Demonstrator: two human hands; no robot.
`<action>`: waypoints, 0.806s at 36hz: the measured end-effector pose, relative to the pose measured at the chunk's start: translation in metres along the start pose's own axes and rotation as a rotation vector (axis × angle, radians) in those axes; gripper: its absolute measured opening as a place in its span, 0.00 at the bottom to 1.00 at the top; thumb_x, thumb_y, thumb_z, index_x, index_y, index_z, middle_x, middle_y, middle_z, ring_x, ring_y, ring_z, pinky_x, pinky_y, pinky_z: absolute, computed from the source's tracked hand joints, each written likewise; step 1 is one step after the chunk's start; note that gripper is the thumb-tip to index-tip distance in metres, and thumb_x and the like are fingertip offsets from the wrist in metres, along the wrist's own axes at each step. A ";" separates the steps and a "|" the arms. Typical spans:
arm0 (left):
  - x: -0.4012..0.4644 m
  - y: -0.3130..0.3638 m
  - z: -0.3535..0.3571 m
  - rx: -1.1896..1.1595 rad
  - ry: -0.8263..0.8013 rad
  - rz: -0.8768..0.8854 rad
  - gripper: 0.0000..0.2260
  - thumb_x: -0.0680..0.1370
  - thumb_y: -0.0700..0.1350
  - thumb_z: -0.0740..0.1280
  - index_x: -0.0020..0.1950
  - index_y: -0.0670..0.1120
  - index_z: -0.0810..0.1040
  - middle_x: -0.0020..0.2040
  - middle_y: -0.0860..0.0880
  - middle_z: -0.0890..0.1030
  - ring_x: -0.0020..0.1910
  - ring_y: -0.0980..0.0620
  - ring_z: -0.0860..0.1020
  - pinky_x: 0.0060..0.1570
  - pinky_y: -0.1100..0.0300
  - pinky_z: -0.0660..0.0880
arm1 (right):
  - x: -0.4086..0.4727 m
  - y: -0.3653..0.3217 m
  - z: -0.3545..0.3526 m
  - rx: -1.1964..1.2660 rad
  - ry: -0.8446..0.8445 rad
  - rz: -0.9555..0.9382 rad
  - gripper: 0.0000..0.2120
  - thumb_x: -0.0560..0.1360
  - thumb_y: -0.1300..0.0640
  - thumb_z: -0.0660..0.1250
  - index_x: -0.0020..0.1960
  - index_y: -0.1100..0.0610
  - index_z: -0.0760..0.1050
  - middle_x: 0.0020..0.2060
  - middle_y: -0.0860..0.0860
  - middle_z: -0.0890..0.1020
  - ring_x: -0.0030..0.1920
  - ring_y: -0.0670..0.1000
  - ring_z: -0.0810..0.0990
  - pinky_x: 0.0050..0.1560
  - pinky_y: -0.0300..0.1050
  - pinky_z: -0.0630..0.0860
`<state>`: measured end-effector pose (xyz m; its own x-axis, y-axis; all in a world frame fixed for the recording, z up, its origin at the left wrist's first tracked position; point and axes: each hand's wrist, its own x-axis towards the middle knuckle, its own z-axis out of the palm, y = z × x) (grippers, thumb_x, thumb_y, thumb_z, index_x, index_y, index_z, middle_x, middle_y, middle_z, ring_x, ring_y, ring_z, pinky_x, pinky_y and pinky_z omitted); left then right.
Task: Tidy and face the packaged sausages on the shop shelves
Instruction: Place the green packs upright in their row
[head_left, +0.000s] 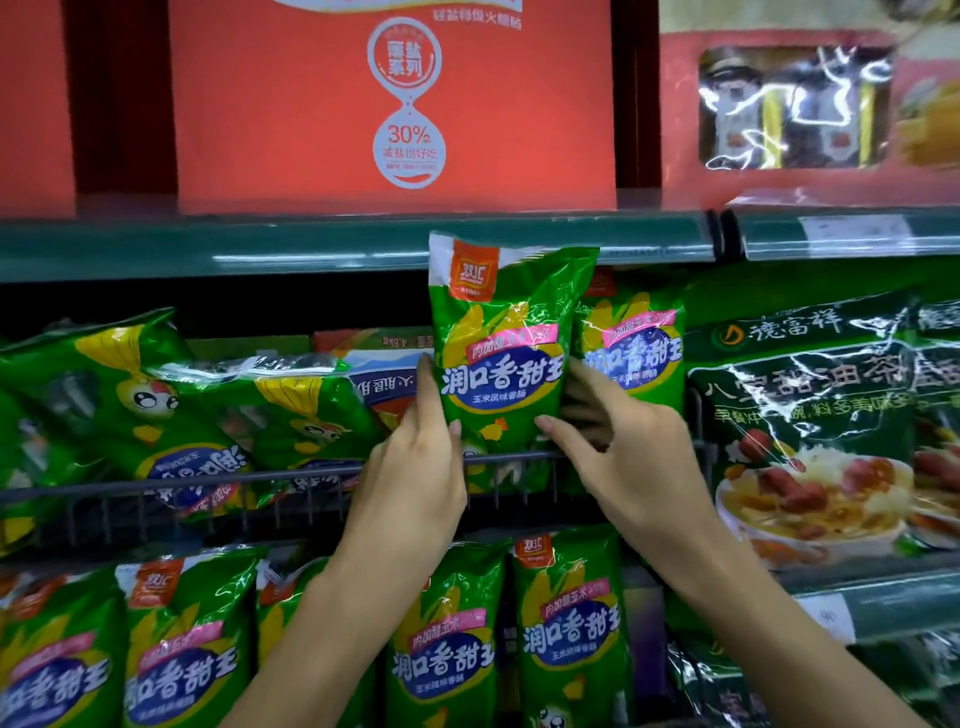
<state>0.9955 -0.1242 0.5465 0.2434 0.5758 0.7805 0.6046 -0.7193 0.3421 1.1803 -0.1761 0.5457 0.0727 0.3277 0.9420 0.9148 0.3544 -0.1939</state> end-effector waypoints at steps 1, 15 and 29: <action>-0.003 0.001 0.001 -0.011 0.046 0.036 0.32 0.86 0.48 0.55 0.84 0.52 0.38 0.76 0.48 0.69 0.53 0.47 0.79 0.44 0.57 0.72 | -0.002 0.000 0.000 0.029 0.041 -0.015 0.30 0.75 0.51 0.75 0.74 0.56 0.72 0.57 0.48 0.85 0.52 0.45 0.86 0.54 0.44 0.83; 0.001 -0.006 0.011 0.216 0.115 0.264 0.34 0.85 0.46 0.59 0.84 0.58 0.41 0.80 0.41 0.61 0.38 0.47 0.80 0.34 0.56 0.75 | -0.006 0.006 0.023 -0.332 0.154 -0.177 0.27 0.83 0.47 0.64 0.78 0.56 0.68 0.73 0.52 0.75 0.73 0.56 0.71 0.70 0.53 0.70; 0.018 0.010 0.003 0.391 -0.184 0.047 0.35 0.86 0.50 0.54 0.80 0.57 0.28 0.81 0.36 0.54 0.51 0.33 0.81 0.48 0.44 0.77 | -0.011 -0.002 0.032 -0.478 -0.158 -0.025 0.37 0.82 0.37 0.47 0.81 0.61 0.59 0.48 0.54 0.86 0.67 0.57 0.73 0.61 0.56 0.59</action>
<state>1.0086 -0.1196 0.5628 0.3877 0.6311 0.6719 0.8227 -0.5657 0.0565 1.1646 -0.1523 0.5273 0.0215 0.4662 0.8844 0.9979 -0.0646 0.0098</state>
